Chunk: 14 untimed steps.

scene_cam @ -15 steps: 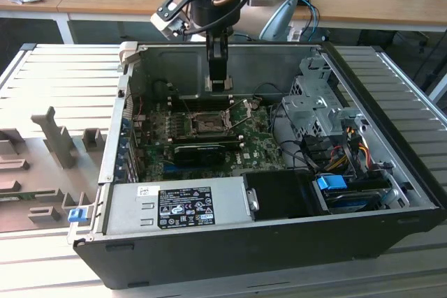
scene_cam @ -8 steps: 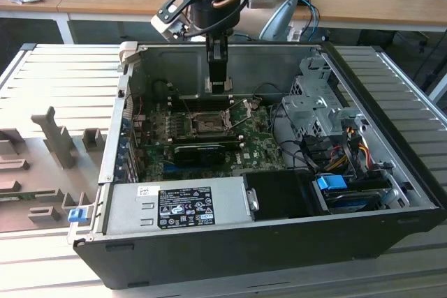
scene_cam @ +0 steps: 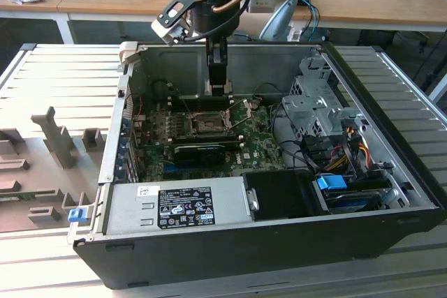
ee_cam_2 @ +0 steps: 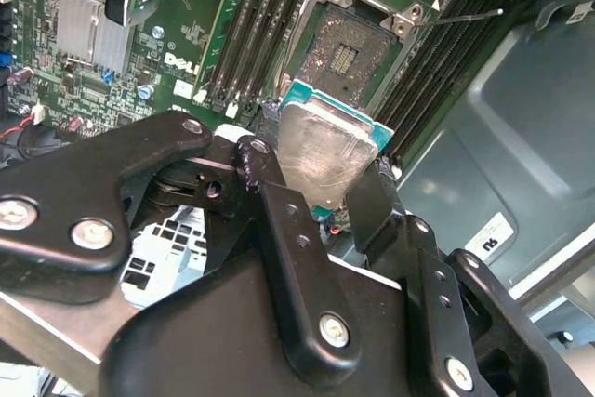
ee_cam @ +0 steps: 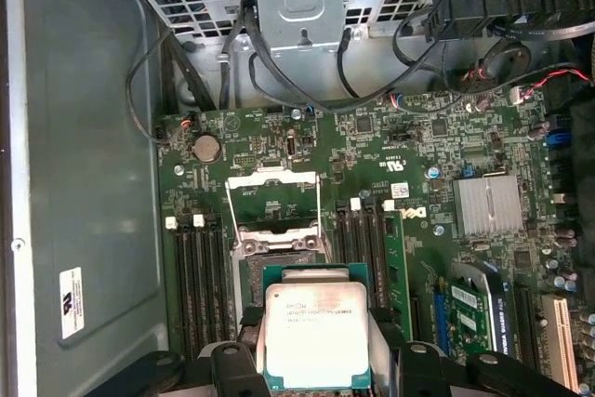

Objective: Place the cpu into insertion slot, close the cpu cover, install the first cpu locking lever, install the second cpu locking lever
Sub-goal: 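Place the cpu into insertion slot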

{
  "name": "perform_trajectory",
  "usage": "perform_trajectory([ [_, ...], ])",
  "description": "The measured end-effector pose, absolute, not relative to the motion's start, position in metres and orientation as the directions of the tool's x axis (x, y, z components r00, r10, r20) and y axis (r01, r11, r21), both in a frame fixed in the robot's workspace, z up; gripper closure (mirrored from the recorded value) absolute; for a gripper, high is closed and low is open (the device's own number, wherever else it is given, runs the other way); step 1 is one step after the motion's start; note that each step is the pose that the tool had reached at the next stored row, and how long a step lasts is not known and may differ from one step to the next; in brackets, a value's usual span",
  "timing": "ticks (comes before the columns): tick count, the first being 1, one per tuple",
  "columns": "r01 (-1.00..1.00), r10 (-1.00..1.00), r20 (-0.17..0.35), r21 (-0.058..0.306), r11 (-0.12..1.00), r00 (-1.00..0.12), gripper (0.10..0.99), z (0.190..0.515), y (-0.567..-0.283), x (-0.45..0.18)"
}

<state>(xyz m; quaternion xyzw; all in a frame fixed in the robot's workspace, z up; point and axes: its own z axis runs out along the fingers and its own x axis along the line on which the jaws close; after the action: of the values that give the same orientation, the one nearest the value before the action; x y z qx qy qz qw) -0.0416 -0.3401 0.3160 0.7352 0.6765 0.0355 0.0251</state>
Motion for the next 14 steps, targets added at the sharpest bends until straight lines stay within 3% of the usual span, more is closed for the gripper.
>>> perform_trajectory([
  [14,0.996,1.0,0.016,0.085,0.021,-0.022,0.553,0.3,-0.34,-0.042],
])
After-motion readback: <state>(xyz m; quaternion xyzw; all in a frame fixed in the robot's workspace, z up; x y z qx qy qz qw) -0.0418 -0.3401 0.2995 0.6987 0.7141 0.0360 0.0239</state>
